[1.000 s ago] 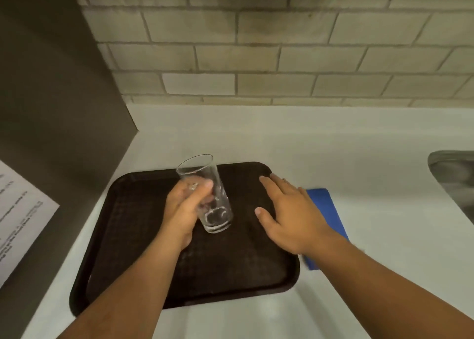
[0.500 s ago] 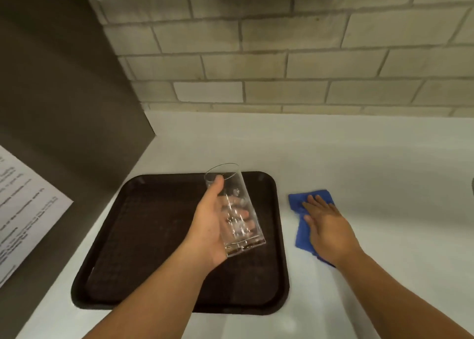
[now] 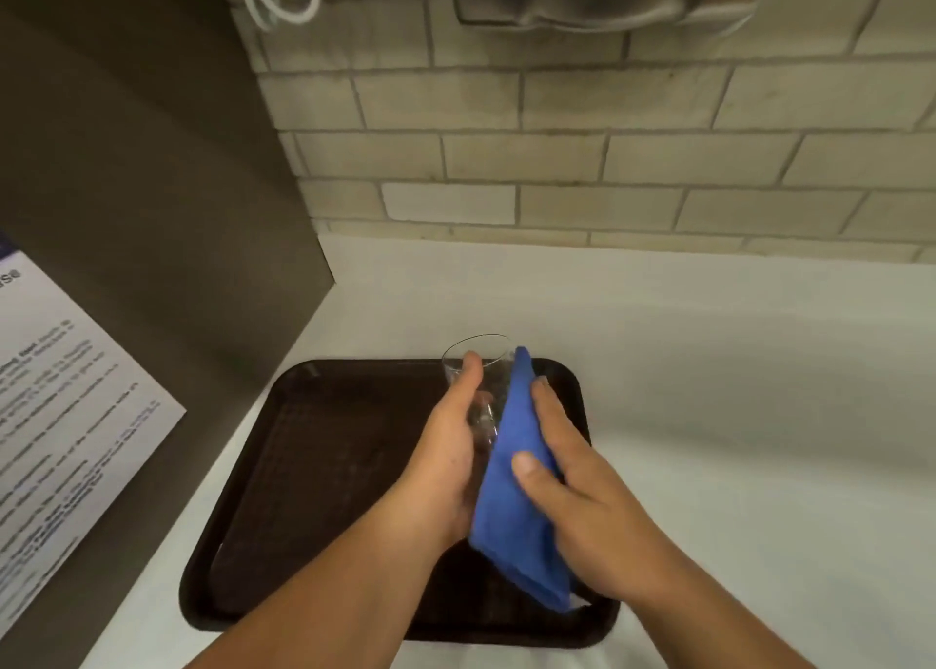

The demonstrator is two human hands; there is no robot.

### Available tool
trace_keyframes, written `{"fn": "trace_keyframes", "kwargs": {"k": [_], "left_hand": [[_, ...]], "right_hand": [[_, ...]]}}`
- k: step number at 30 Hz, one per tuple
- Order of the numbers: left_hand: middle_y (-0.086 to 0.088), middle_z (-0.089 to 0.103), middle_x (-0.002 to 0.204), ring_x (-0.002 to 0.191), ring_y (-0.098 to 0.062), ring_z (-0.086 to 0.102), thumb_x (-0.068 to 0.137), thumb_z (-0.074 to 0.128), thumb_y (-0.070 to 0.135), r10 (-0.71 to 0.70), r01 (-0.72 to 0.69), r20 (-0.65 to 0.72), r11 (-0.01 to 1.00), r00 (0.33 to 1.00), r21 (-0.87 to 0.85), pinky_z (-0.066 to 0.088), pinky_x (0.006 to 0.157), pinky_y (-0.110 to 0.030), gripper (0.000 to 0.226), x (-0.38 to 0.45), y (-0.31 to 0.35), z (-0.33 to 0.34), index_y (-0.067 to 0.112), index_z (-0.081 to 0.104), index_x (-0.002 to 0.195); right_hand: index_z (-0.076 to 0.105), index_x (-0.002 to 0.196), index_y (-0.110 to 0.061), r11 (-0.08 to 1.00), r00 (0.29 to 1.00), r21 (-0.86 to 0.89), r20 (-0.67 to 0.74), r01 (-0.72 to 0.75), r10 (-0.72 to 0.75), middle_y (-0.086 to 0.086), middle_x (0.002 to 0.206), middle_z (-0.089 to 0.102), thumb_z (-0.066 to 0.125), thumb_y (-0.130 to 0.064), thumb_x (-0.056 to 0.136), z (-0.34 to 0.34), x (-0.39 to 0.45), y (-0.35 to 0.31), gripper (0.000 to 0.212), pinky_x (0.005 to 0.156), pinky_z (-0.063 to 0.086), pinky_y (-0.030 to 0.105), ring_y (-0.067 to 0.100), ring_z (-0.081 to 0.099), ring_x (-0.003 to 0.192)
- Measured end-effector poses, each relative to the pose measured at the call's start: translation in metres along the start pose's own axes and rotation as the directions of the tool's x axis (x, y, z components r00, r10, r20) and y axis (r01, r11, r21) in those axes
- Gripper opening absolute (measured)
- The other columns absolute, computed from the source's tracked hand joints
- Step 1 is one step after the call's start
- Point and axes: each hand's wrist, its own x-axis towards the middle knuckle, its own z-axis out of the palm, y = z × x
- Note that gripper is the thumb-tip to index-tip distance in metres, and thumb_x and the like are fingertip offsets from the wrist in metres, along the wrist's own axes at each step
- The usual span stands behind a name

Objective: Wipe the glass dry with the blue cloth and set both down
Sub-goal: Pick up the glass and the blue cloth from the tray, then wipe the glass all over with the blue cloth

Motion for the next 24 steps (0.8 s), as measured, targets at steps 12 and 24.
{"fn": "trace_keyframes", "kwargs": {"k": [12, 24], "left_hand": [[-0.016, 0.082, 0.12, 0.11, -0.03, 0.079, 0.081, 0.061, 0.067, 0.119, -0.101, 0.135, 0.986, 0.984, -0.134, 0.066, 0.083, -0.037, 0.065, -0.023, -0.002, -0.031, 0.016, 0.084, 0.115], [-0.016, 0.082, 0.117, 0.109, -0.029, 0.079, 0.082, 0.067, 0.067, 0.219, -0.212, 0.229, 0.976, 0.948, -0.058, 0.064, 0.085, -0.034, 0.071, -0.026, 0.014, -0.037, 0.013, 0.078, 0.126]], "right_hand": [[0.068, 0.109, -0.026, 0.992, 0.985, 0.124, -0.169, -0.021, 0.042, -0.001, 0.093, 0.079, 0.043, -0.055, 0.097, 0.033, 0.052, -0.041, 0.04, 0.079, 0.056, 0.034, 0.012, 0.075, 0.083], [0.06, 0.12, -0.03, 0.974, 0.94, -0.157, -0.277, 0.162, -0.201, -0.006, 0.104, 0.074, 0.037, -0.054, 0.099, 0.046, 0.046, -0.052, 0.038, 0.085, 0.057, 0.031, 0.006, 0.071, 0.095]]}}
